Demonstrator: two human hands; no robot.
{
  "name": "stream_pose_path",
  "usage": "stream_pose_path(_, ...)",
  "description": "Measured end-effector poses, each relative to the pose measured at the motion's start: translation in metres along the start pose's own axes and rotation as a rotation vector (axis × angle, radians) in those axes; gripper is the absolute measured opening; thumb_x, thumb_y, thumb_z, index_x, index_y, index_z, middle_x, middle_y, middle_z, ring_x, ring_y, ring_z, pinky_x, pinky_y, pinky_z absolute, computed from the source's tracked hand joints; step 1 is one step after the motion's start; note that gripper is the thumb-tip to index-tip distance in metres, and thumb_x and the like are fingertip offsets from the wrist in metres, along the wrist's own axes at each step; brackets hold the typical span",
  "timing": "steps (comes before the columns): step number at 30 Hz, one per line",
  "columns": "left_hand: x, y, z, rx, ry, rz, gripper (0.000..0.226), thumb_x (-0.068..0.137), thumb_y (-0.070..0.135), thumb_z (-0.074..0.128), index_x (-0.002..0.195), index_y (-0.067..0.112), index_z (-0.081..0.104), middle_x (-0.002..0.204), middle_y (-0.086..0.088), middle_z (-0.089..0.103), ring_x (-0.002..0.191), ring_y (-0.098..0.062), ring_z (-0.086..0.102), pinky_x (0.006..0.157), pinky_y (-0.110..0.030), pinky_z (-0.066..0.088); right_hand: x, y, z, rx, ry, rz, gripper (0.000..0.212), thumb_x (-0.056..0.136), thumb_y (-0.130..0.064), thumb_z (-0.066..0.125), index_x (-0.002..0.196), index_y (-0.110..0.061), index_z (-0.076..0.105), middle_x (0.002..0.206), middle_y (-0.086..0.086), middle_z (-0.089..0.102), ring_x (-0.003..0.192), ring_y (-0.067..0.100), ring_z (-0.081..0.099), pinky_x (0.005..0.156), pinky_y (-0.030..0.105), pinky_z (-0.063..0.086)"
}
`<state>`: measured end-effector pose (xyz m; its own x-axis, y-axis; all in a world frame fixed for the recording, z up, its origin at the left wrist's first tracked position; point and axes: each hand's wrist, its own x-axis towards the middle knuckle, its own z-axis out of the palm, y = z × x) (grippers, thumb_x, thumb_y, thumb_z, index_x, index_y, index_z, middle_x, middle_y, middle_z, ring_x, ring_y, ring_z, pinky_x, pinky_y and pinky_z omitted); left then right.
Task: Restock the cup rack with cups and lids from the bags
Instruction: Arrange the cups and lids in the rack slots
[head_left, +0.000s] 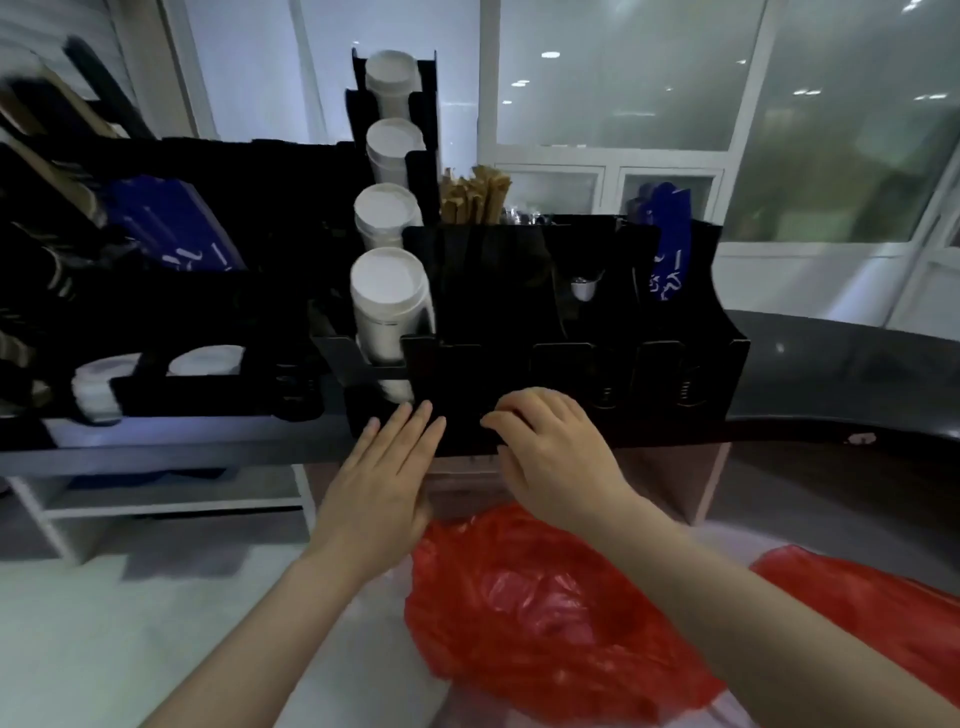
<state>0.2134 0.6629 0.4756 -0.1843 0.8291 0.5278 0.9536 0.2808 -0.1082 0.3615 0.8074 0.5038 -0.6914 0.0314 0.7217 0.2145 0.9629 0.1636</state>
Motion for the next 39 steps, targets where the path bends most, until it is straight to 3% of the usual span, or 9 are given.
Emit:
stream_pose_path(5,-0.041,-0.068,-0.016,0.008,-0.009,-0.043,0.078,0.065,0.012,0.077,0.136,0.002,0.048,0.143,-0.015,0.044,0.133,-0.034,0.041,0.109,-0.051,0.03,0.039,-0.065,0.015,0.108,0.006,-0.039,0.025,0.081,-0.008,0.063,0.106,-0.008,0.069,0.105,0.009,0.065,0.095,0.029,0.062,0.08,0.038,0.051)
stream_pose_path(8,-0.058,-0.116,-0.027,0.01,0.038,-0.093,0.069,0.075,0.011,0.063,0.14,0.004,0.042,0.147,-0.014,0.039,0.137,-0.031,0.035,0.114,-0.044,0.024,0.063,-0.099,0.028,0.163,-0.002,-0.047,0.027,0.079,-0.002,0.066,0.106,-0.004,0.069,0.105,0.011,0.066,0.092,0.031,0.063,0.076,0.043,0.054)
stream_pose_path(14,-0.067,-0.182,-0.031,-0.003,0.058,-0.112,0.076,0.07,0.004,0.071,0.14,0.002,0.041,0.148,-0.015,0.037,0.138,-0.032,0.033,0.112,-0.047,0.02,0.097,-0.142,0.056,0.145,0.021,0.038,0.03,0.076,0.003,0.072,0.105,-0.002,0.07,0.101,0.011,0.069,0.09,0.027,0.066,0.079,0.034,0.055)
stream_pose_path(20,-0.042,-0.222,-0.027,-0.048,0.037,-0.147,0.079,0.085,0.018,0.06,0.15,0.007,0.016,0.158,-0.01,0.014,0.146,-0.026,0.008,0.117,-0.037,-0.003,0.122,-0.156,0.082,0.061,-0.06,0.223,0.037,0.073,0.004,0.075,0.109,-0.002,0.069,0.105,0.01,0.07,0.095,0.029,0.066,0.074,0.034,0.057)
stream_pose_path(23,-0.035,-0.233,-0.014,-0.021,-0.007,-0.133,0.087,0.085,0.022,0.059,0.151,0.01,0.004,0.159,-0.008,0.004,0.147,-0.024,-0.002,0.113,-0.033,-0.015,0.141,-0.156,0.091,0.013,-0.085,0.215,0.044,0.07,0.007,0.076,0.113,0.001,0.067,0.109,0.014,0.069,0.1,0.03,0.065,0.084,0.035,0.055)
stream_pose_path(28,-0.034,-0.229,-0.002,-0.157,0.084,-0.178,0.087,0.066,0.01,0.075,0.143,0.001,0.035,0.146,-0.016,0.039,0.139,-0.035,0.029,0.113,-0.048,0.015,0.173,-0.154,0.104,-0.123,-0.231,0.261,0.036,0.088,0.0,0.059,0.124,-0.005,0.058,0.119,0.01,0.06,0.117,0.026,0.051,0.094,0.033,0.049)
stream_pose_path(31,-0.032,-0.228,0.0,-0.201,0.131,-0.181,0.086,0.062,0.008,0.077,0.139,0.0,0.04,0.141,-0.017,0.045,0.136,-0.037,0.035,0.111,-0.051,0.018,0.185,-0.153,0.106,-0.181,-0.341,0.336,0.021,0.094,-0.006,0.051,0.113,-0.012,0.059,0.112,0.002,0.058,0.108,0.02,0.05,0.082,0.029,0.05)
stream_pose_path(34,-0.034,-0.231,0.001,-0.191,0.138,-0.16,0.087,0.061,0.009,0.078,0.139,0.0,0.041,0.14,-0.017,0.047,0.134,-0.036,0.037,0.111,-0.05,0.018,0.189,-0.149,0.107,-0.186,-0.411,0.363,0.027,0.093,-0.004,0.054,0.119,-0.012,0.06,0.115,0.004,0.059,0.106,0.022,0.053,0.083,0.034,0.052)
stream_pose_path(39,-0.034,-0.232,0.0,-0.196,0.135,-0.158,0.088,0.061,0.01,0.079,0.139,0.001,0.041,0.14,-0.016,0.047,0.134,-0.036,0.038,0.111,-0.048,0.015,0.186,-0.15,0.106,-0.179,-0.337,0.409,0.028,0.094,-0.005,0.053,0.12,-0.013,0.059,0.114,0.003,0.06,0.106,0.019,0.053,0.083,0.028,0.049)
